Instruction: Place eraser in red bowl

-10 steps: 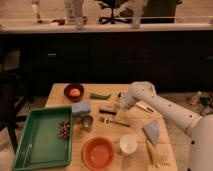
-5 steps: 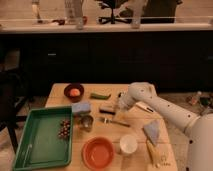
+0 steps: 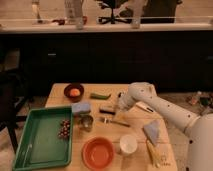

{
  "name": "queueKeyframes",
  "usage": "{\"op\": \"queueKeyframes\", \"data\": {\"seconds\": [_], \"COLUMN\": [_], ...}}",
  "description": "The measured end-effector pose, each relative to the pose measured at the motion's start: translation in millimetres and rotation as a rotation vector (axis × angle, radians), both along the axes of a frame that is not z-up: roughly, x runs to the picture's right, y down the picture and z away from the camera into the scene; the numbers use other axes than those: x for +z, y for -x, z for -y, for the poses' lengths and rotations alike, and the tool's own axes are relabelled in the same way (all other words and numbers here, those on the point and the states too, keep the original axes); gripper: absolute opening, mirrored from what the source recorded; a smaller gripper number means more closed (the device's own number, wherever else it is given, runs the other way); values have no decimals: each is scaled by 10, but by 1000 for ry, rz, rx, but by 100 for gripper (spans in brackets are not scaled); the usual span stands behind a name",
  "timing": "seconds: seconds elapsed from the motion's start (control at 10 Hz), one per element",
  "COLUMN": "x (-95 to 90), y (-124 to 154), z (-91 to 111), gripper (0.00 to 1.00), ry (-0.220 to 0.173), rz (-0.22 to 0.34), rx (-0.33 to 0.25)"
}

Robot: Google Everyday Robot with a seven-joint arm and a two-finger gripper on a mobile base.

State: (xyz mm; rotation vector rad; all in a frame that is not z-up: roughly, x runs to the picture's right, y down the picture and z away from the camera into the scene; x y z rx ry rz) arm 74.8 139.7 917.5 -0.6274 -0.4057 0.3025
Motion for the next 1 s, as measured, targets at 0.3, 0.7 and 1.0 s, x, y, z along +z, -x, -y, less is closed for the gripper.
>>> {"op": "queueKeyframes", "data": {"seconds": [0.3,0.7,1.0], "x": [-1,-1,2], "y": [2,0,-5], "z": [2,1,-6], "gripper": [71,68,42], "ry": [0,0,1], "rz": [0,0,0], "rx": [0,0,1]}}
